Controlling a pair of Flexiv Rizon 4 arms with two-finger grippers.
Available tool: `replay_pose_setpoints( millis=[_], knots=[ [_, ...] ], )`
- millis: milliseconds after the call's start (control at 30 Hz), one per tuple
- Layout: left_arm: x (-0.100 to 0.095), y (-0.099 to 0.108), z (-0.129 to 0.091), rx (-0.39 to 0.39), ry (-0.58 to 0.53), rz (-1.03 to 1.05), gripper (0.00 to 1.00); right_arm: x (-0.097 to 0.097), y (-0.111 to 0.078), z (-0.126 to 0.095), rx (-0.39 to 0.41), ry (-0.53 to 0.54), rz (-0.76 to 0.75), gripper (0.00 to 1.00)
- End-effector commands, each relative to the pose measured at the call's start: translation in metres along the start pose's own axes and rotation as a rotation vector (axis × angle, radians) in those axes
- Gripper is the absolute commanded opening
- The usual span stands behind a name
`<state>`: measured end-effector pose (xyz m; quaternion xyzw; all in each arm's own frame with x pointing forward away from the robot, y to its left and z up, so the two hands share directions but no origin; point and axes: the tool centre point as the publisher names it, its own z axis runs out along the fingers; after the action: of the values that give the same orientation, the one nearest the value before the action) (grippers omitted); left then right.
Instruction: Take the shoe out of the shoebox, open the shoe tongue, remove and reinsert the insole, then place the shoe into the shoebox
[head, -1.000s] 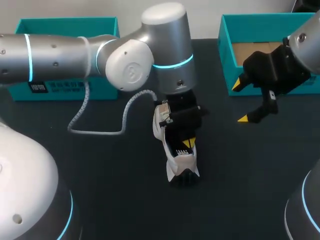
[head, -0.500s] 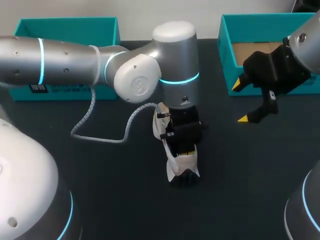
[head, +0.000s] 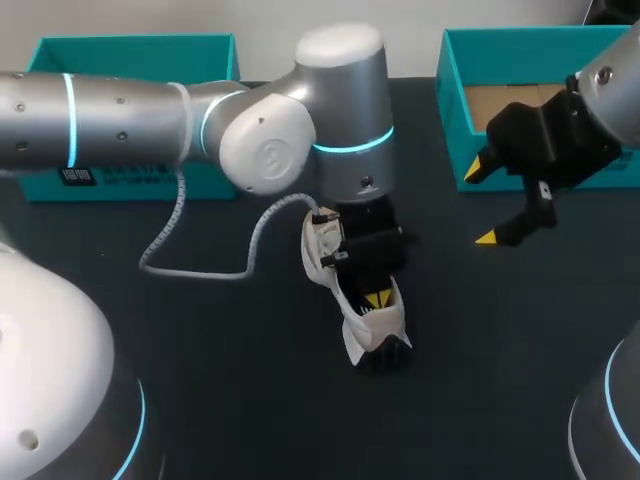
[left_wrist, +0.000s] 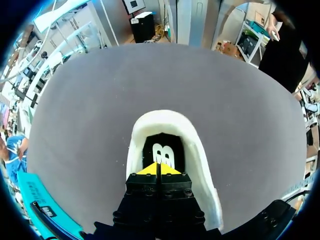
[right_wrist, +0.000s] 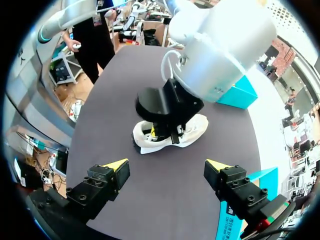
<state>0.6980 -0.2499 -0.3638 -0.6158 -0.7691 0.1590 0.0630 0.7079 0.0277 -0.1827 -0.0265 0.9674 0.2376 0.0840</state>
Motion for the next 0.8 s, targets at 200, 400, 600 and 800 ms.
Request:
replay_pose_setpoints(
  millis=[200,400,600,800],
  knots=[
    [0.004,-0.016,0.004,0.033,-0.034,0.026,0.00,-0.001,0.000,0.002,0.002,0.000,0.000,1.00],
    [-0.005,-0.019,0.020,0.067,-0.023,0.031,0.00,-0.001,0.000,0.002,0.002,0.000,0.000,1.00],
    [-0.004,-0.014,0.036,0.072,0.006,0.018,0.00,-0.001,0.000,0.002,0.002,0.000,0.000,1.00],
    [0.008,-0.005,0.051,0.053,0.060,-0.004,0.00,-0.001,0.000,0.002,0.002,0.000,0.000,1.00]
  ],
)
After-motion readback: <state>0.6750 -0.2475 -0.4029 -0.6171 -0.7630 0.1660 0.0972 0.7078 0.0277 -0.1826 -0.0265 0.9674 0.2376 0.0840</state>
